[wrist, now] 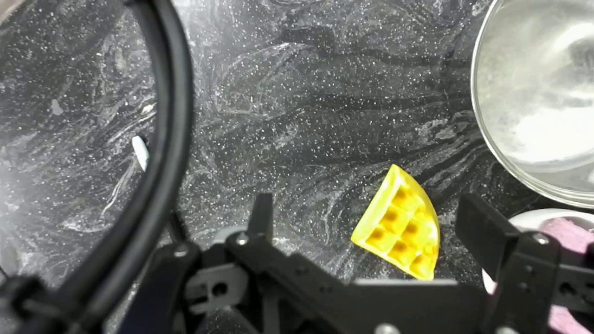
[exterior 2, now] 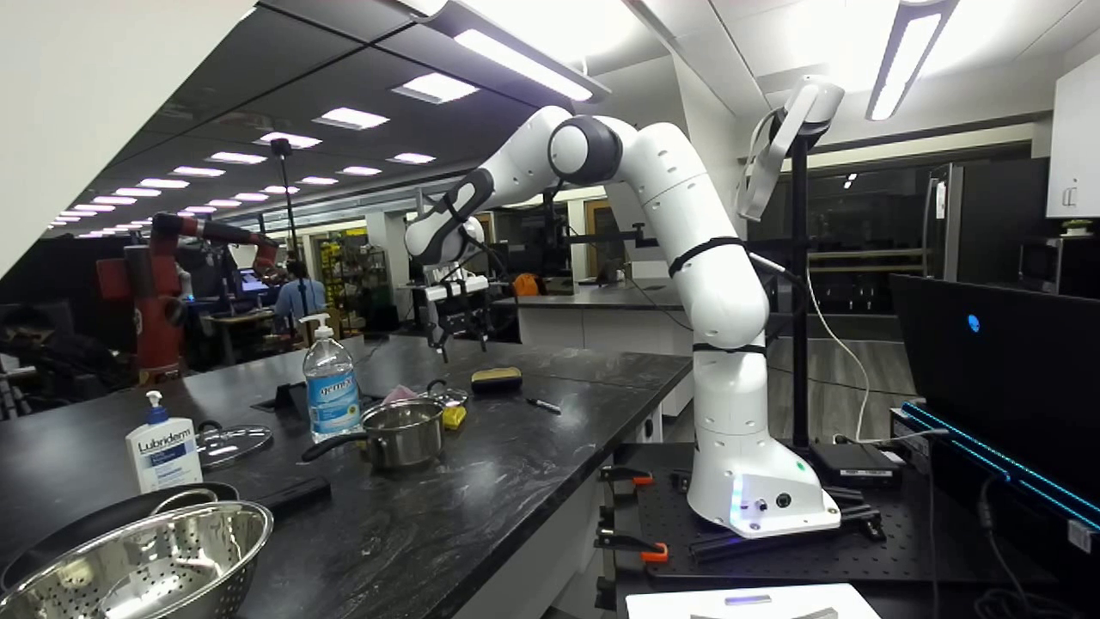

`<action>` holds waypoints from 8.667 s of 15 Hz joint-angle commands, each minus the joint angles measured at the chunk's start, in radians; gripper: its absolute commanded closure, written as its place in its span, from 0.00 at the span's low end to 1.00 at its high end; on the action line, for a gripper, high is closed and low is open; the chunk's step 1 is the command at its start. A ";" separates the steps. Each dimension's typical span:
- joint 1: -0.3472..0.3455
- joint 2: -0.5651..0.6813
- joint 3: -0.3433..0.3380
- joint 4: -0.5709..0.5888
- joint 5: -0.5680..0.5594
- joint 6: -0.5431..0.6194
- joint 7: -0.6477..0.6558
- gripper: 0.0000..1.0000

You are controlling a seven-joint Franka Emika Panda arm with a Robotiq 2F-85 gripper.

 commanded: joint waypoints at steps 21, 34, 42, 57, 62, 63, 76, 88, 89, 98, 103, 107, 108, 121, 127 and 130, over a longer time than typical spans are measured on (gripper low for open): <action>0.000 0.165 -0.019 -0.021 -0.026 0.238 -0.037 0.00; 0.091 0.159 -0.052 -0.124 -0.110 0.533 0.030 0.00; 0.068 0.232 -0.012 -0.062 0.013 0.451 0.013 0.00; 0.091 0.269 -0.057 -0.025 -0.015 0.488 0.039 0.81; 0.090 0.258 -0.060 -0.002 -0.018 0.468 0.037 0.85; 0.088 0.254 -0.059 0.002 -0.018 0.465 0.033 0.85; 0.101 0.268 -0.031 0.190 -0.083 0.338 -0.025 0.85; 0.148 0.310 0.019 0.355 -0.101 0.215 -0.056 0.85; 0.152 0.320 0.017 0.384 -0.105 0.186 -0.049 0.85; 0.190 0.331 0.024 0.486 -0.168 0.085 -0.019 0.85; 0.216 0.302 0.022 0.452 -0.178 0.103 -0.004 0.85; 0.234 0.218 0.019 0.364 -0.184 0.141 0.003 0.85; 0.240 0.186 0.019 0.326 -0.188 0.163 0.007 0.85; 0.253 -0.068 0.078 -0.050 -0.214 0.232 -0.016 0.85; 0.248 -0.059 0.083 -0.089 -0.209 0.225 -0.025 0.85; 0.245 -0.057 0.085 -0.104 -0.207 0.223 -0.037 0.85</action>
